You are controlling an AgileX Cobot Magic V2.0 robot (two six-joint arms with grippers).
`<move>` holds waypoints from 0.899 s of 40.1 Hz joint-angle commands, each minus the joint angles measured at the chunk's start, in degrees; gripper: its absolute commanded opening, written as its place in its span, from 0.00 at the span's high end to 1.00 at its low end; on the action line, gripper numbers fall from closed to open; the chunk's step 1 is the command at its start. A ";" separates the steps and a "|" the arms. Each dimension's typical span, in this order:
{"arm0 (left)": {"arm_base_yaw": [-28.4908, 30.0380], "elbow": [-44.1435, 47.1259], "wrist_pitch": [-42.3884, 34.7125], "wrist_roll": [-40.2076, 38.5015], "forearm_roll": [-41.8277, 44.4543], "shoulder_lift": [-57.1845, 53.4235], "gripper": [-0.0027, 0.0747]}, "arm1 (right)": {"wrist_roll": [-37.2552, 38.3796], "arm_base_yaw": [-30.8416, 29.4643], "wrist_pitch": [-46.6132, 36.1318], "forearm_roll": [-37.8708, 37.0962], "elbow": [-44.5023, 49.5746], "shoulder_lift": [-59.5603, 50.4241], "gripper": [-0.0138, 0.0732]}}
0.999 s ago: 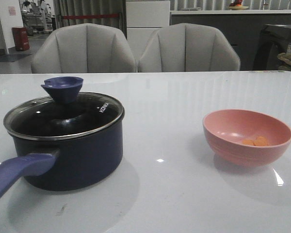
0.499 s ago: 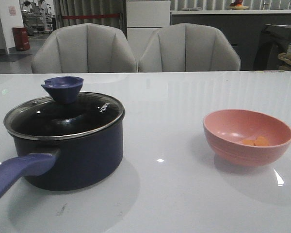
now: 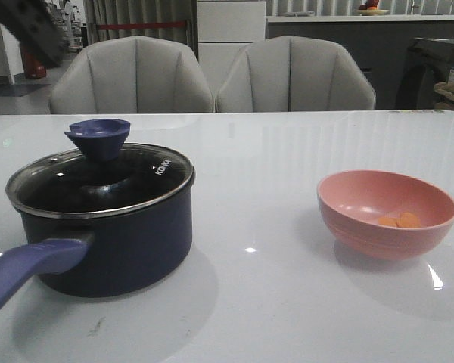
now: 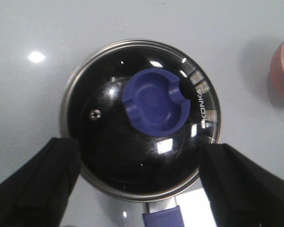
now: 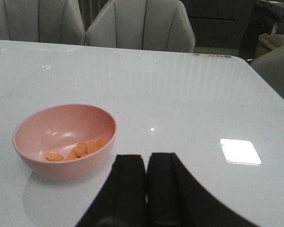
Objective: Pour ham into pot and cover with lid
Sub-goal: 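Lower the left gripper onto the navy lid knob and grasp it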
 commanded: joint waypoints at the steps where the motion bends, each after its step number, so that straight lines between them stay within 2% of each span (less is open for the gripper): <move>1: -2.61 -5.56 -0.87 -4.35 1.29 4.16 0.22 | -0.41 -0.33 -4.23 -0.83 0.66 -1.06 0.67; 6: -4.98 -11.46 3.08 -10.82 5.86 11.20 0.22 | -0.41 -0.33 -4.23 -0.83 0.66 -1.12 0.67; 14: -6.17 -20.80 12.39 -12.99 8.07 19.91 0.22 | -0.41 -0.33 -4.23 -0.83 0.66 -1.12 0.67; 18: -6.17 -23.66 14.28 -13.94 8.07 22.41 0.22 | -0.41 -0.33 -4.23 -0.83 0.66 -1.12 0.67; 36: -6.17 -26.65 18.58 -15.45 8.07 27.28 0.22 | -0.41 -0.33 -4.23 -0.83 0.66 -1.12 0.67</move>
